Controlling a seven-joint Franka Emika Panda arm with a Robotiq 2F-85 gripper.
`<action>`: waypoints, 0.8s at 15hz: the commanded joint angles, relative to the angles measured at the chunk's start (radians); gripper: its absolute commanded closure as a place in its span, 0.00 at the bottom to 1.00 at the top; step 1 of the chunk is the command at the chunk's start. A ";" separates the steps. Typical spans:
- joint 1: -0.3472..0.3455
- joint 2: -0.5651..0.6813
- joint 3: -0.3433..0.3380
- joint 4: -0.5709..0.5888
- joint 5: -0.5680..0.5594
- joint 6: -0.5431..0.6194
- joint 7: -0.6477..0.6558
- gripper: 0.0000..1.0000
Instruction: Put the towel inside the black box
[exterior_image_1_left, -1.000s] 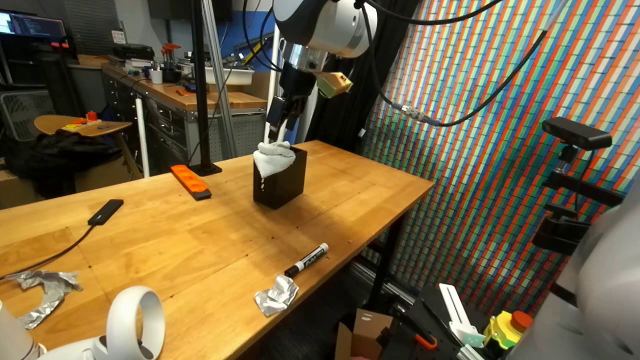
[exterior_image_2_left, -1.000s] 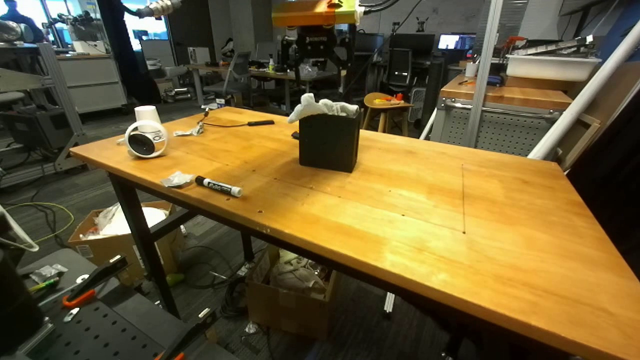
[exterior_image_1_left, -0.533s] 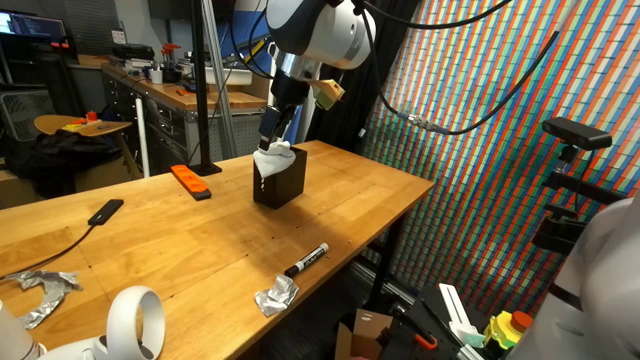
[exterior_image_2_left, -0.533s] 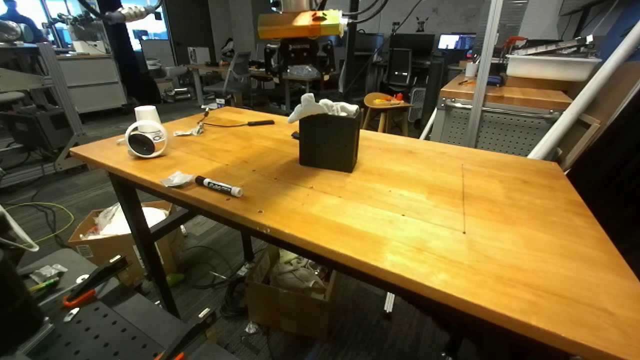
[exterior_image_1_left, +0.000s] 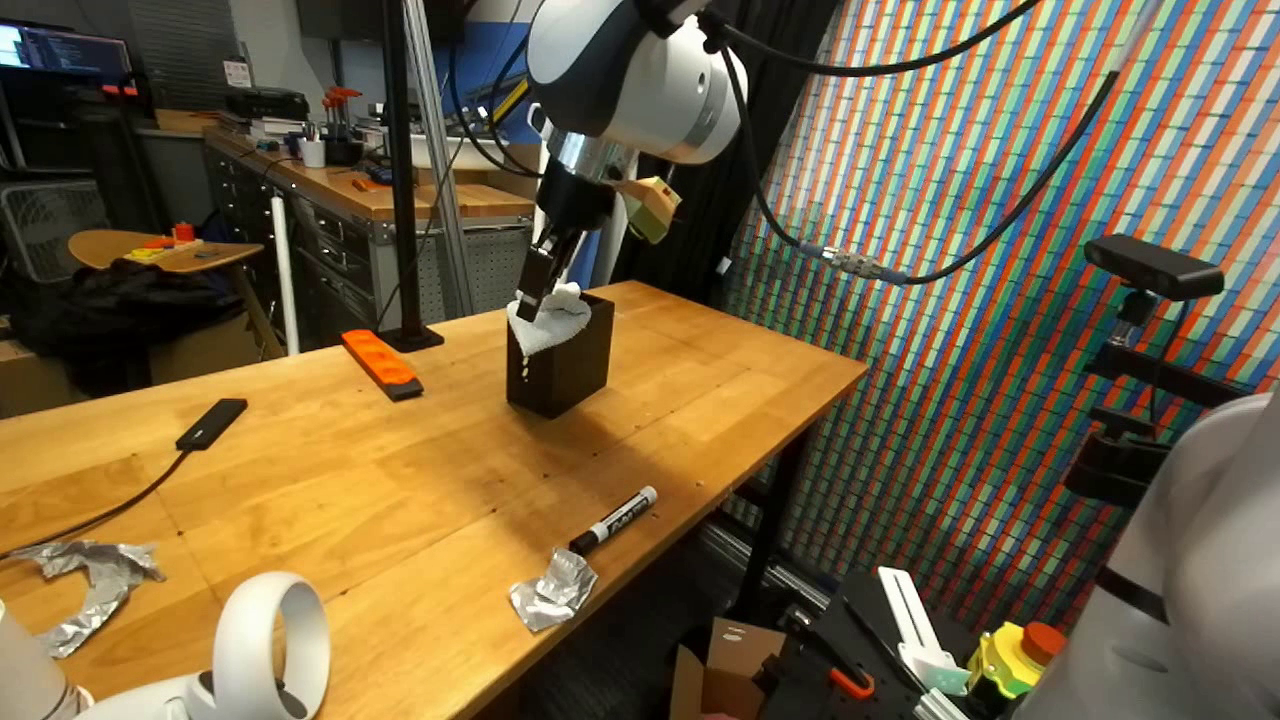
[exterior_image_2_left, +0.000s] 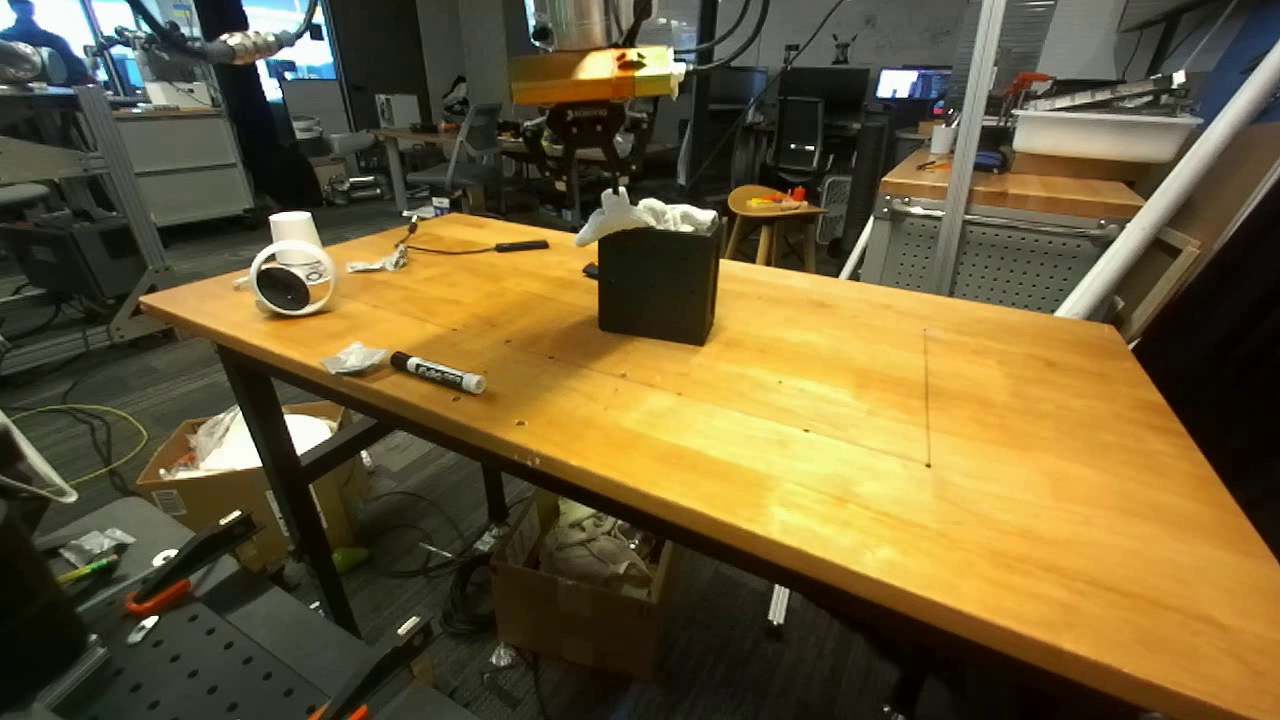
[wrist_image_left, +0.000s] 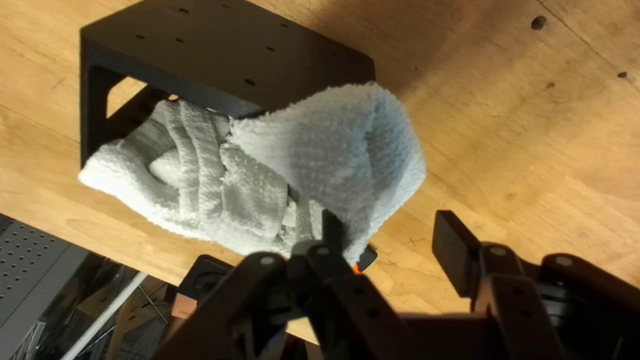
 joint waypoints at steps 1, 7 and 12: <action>0.006 -0.019 -0.003 -0.024 0.043 0.040 -0.048 0.78; 0.004 -0.015 -0.008 -0.016 0.072 0.108 -0.073 1.00; -0.004 0.012 -0.017 0.005 0.062 0.172 -0.072 0.99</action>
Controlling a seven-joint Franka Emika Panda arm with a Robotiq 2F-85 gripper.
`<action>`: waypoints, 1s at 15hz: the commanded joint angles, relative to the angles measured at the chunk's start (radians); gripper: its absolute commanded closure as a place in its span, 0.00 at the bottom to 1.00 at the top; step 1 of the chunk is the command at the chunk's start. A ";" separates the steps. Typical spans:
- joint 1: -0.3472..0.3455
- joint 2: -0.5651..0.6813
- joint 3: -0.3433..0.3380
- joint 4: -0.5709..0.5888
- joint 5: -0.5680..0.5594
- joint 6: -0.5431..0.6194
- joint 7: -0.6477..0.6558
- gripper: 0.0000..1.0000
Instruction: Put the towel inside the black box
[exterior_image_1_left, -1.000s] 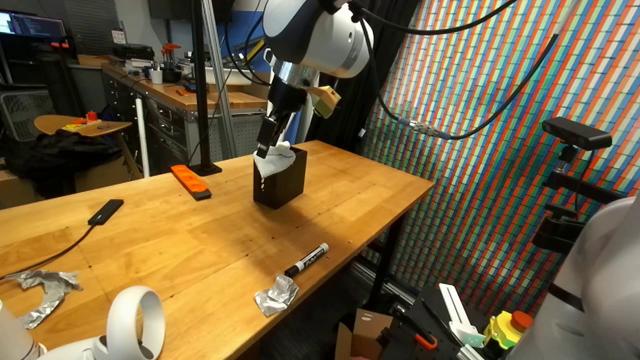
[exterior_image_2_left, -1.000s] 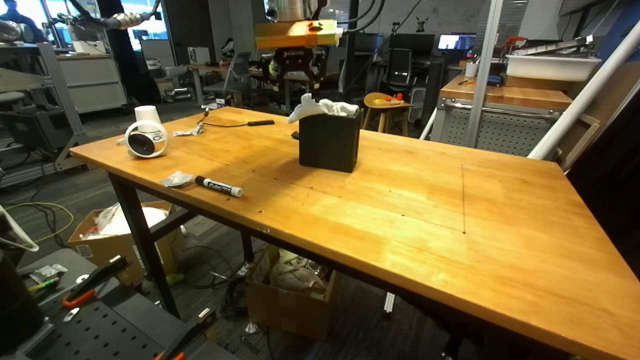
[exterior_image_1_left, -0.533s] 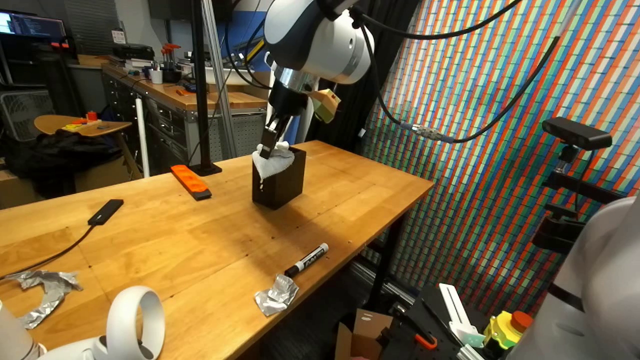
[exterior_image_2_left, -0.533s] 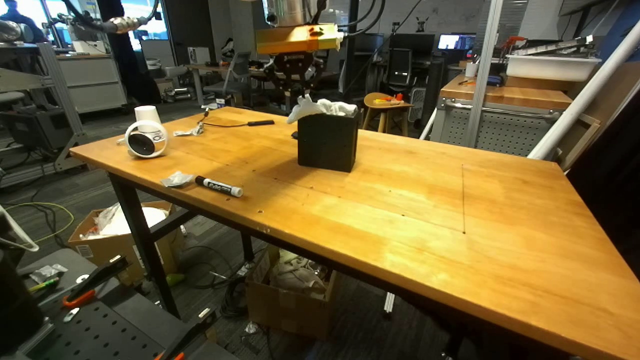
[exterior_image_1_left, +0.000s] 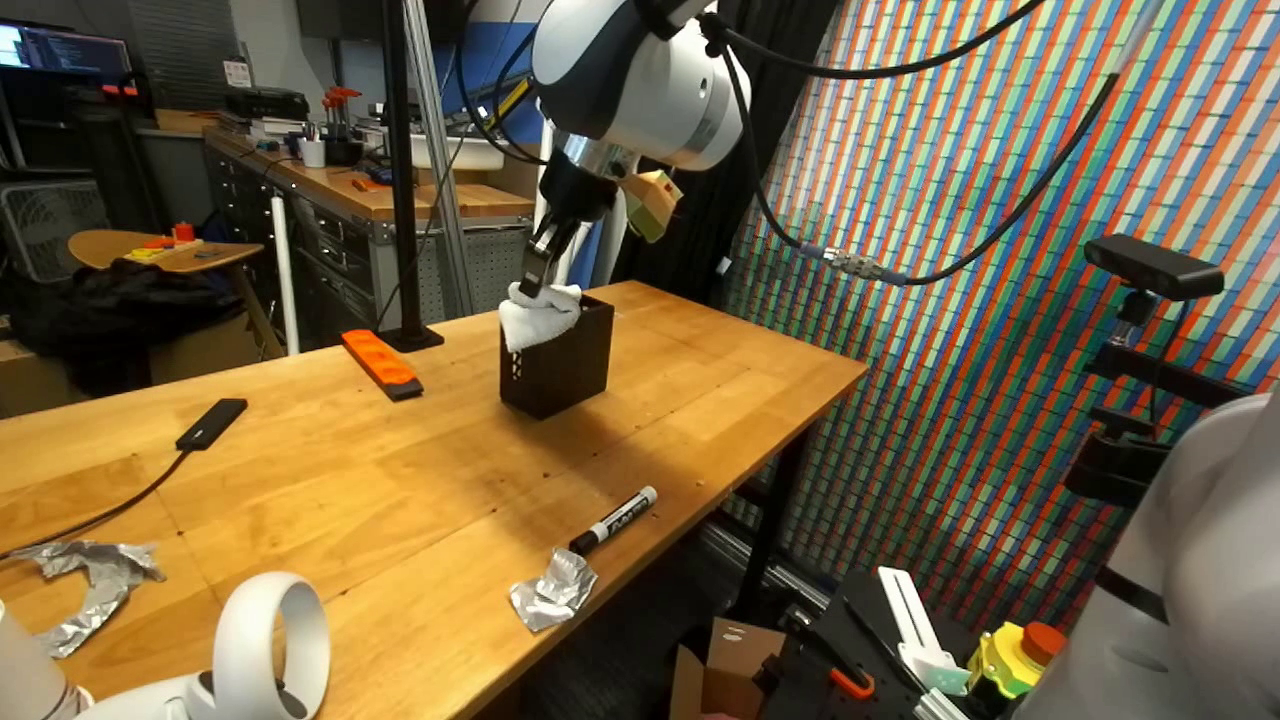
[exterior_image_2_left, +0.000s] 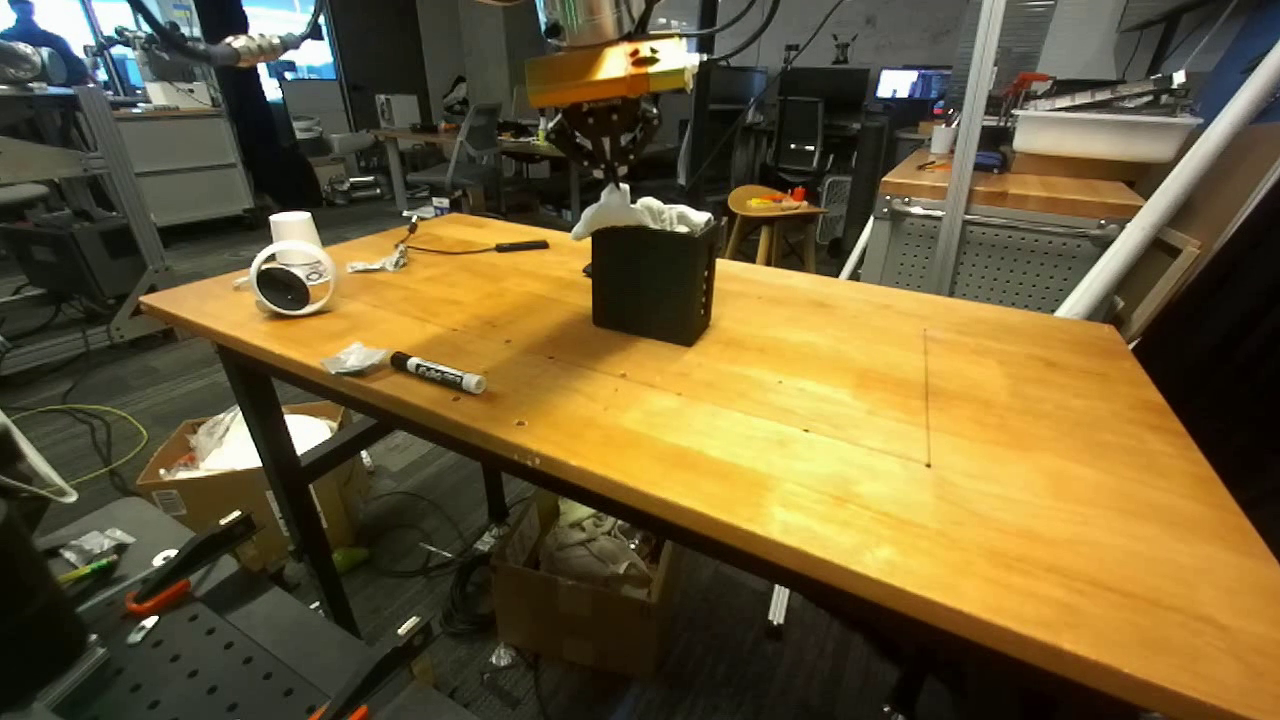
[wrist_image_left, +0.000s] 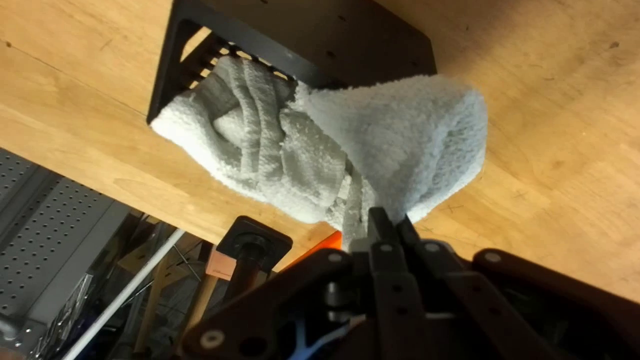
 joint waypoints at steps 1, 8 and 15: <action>-0.007 0.022 -0.012 0.022 0.001 0.066 -0.018 0.99; -0.042 0.120 -0.035 0.074 -0.182 0.095 0.085 0.99; -0.058 0.217 -0.038 0.117 -0.401 -0.020 0.230 0.99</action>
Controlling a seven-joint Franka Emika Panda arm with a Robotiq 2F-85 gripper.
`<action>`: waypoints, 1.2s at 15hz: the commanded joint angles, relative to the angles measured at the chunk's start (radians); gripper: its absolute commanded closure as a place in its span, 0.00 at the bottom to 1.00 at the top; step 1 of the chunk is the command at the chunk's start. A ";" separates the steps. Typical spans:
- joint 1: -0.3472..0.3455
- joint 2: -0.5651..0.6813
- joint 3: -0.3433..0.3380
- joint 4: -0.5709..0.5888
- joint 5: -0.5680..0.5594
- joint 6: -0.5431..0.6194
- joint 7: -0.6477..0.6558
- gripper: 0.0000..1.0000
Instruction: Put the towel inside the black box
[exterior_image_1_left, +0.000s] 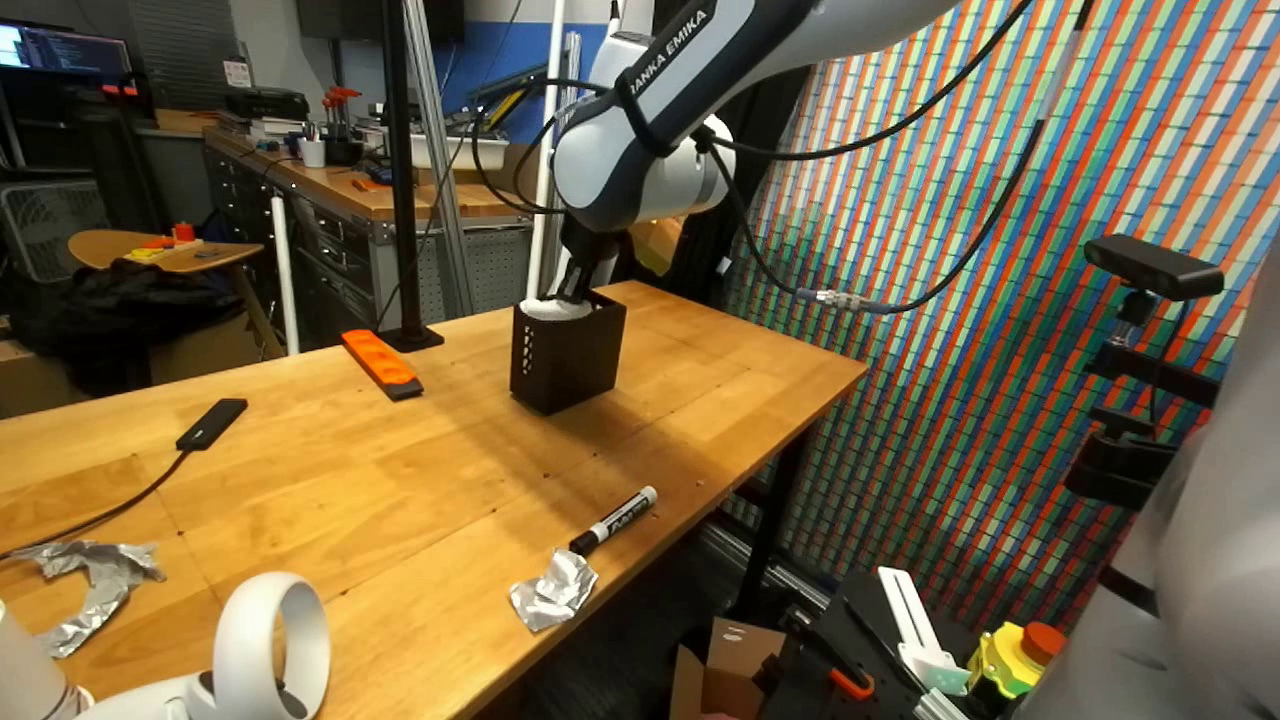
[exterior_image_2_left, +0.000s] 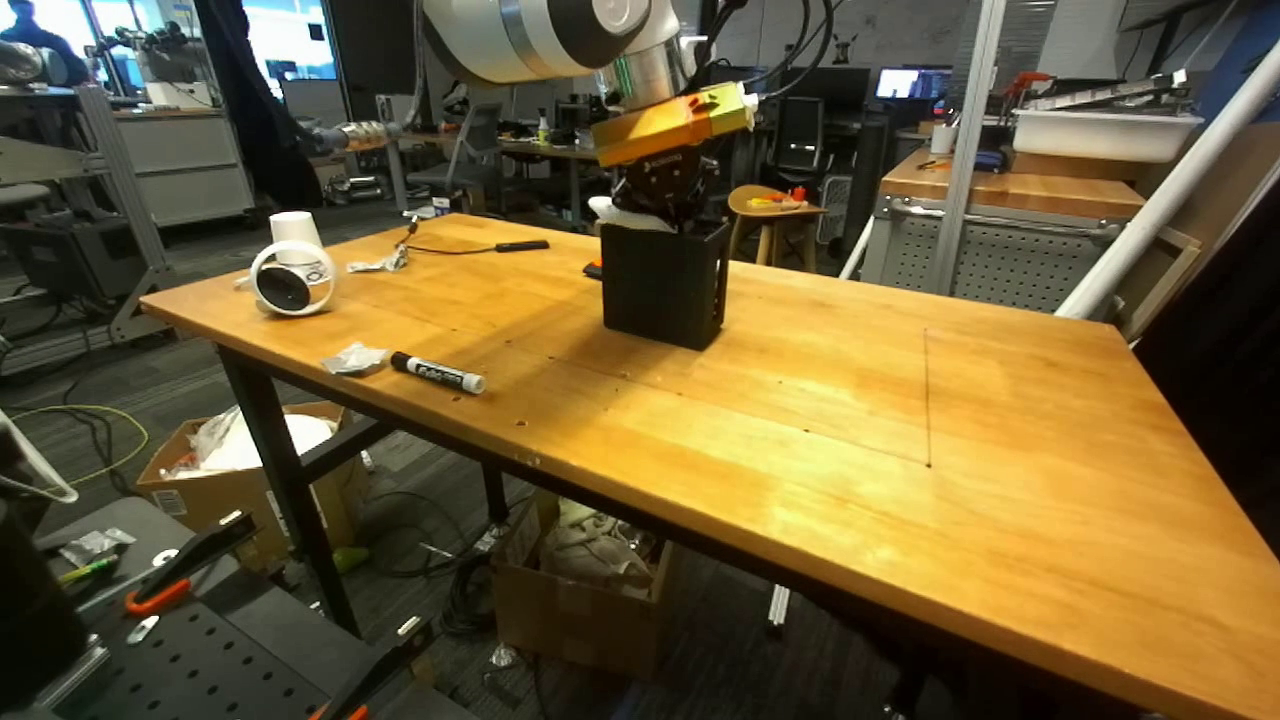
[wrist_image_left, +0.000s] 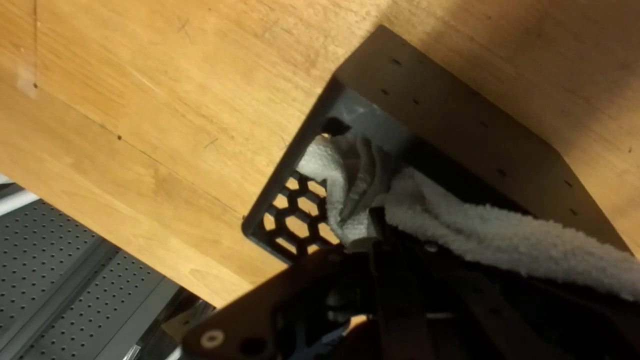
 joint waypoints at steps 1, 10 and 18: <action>-0.010 0.046 0.015 0.047 -0.027 -0.105 0.009 0.99; -0.027 0.089 0.043 0.186 0.068 -0.395 -0.041 0.98; -0.049 -0.010 0.054 0.186 0.198 -0.407 -0.084 0.97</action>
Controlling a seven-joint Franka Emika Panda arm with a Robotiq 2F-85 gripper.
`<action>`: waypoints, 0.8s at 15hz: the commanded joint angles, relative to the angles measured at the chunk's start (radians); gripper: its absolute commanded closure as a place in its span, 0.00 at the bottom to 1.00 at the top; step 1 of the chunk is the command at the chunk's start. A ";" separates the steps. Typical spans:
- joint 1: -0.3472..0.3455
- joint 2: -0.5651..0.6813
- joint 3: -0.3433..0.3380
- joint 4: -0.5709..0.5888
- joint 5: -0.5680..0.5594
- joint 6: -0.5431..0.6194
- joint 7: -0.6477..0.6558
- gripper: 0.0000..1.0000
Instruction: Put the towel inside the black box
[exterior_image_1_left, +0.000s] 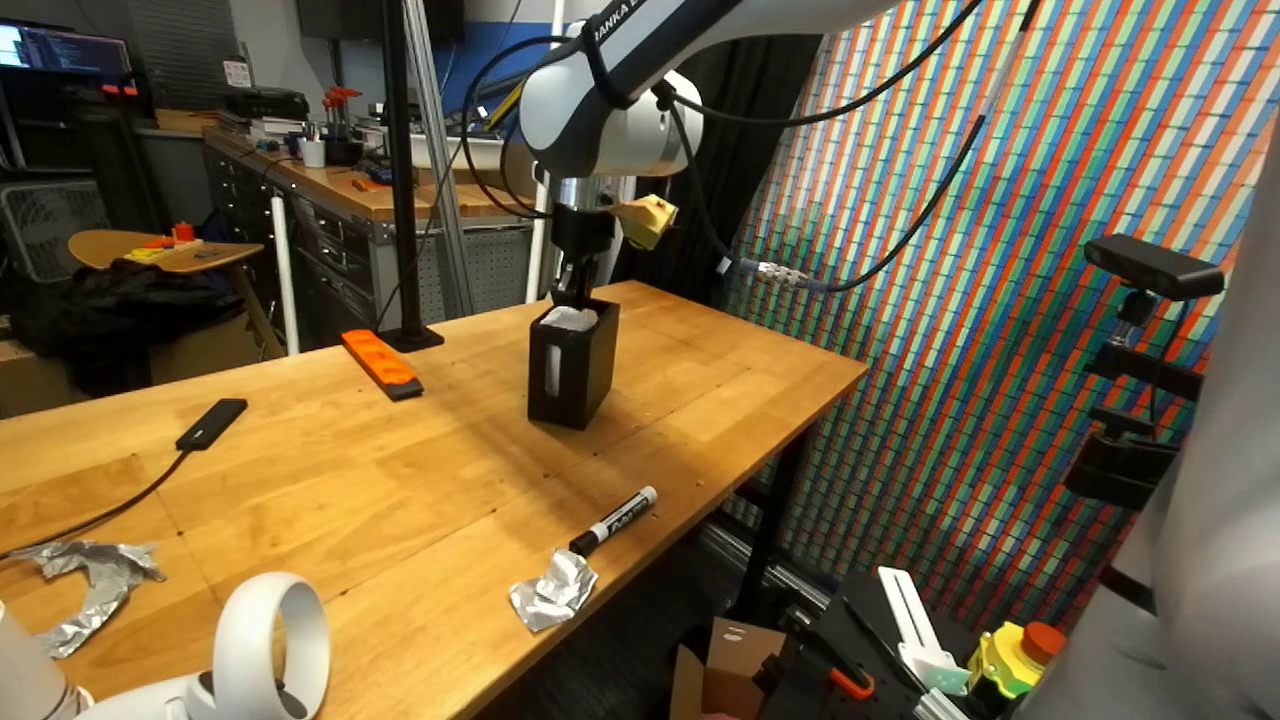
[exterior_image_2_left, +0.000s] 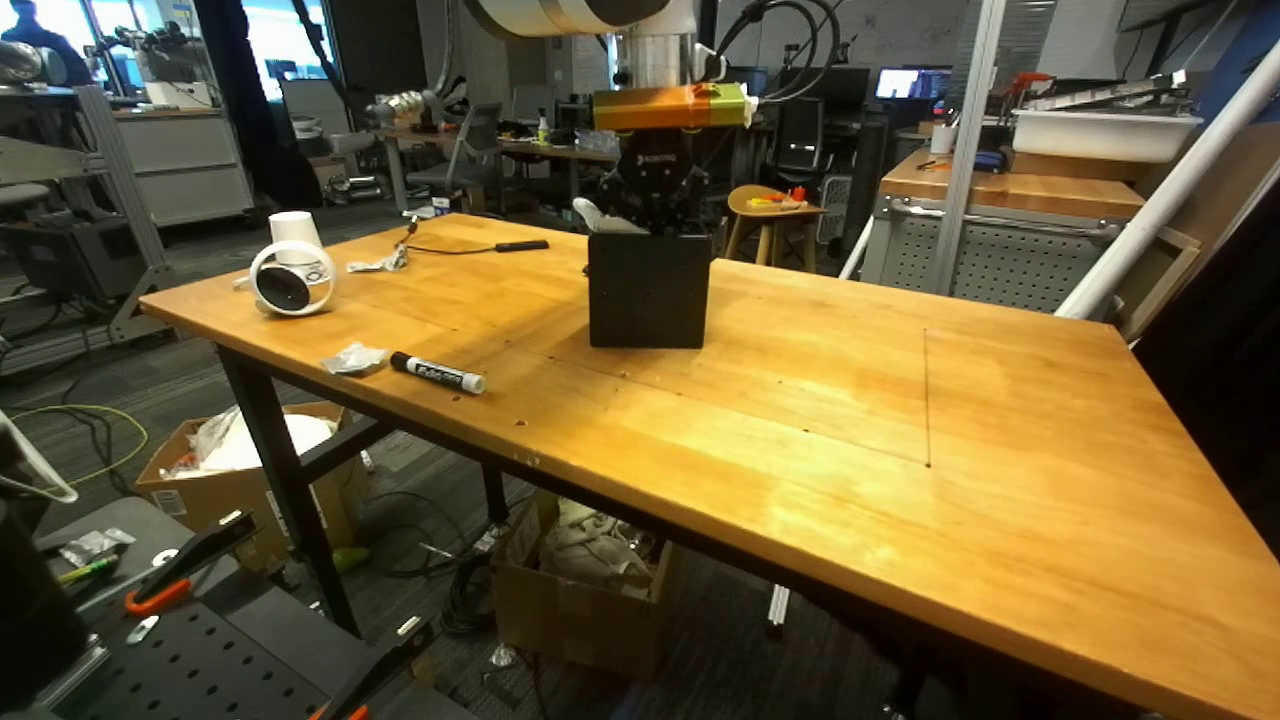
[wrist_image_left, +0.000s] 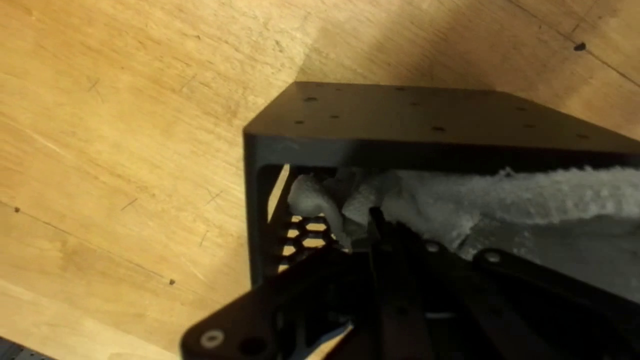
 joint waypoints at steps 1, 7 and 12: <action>-0.039 -0.094 0.021 -0.005 0.119 -0.013 -0.062 0.72; -0.049 -0.205 -0.014 -0.041 0.223 0.003 -0.132 0.35; -0.031 -0.273 -0.025 -0.132 0.259 0.022 -0.215 0.01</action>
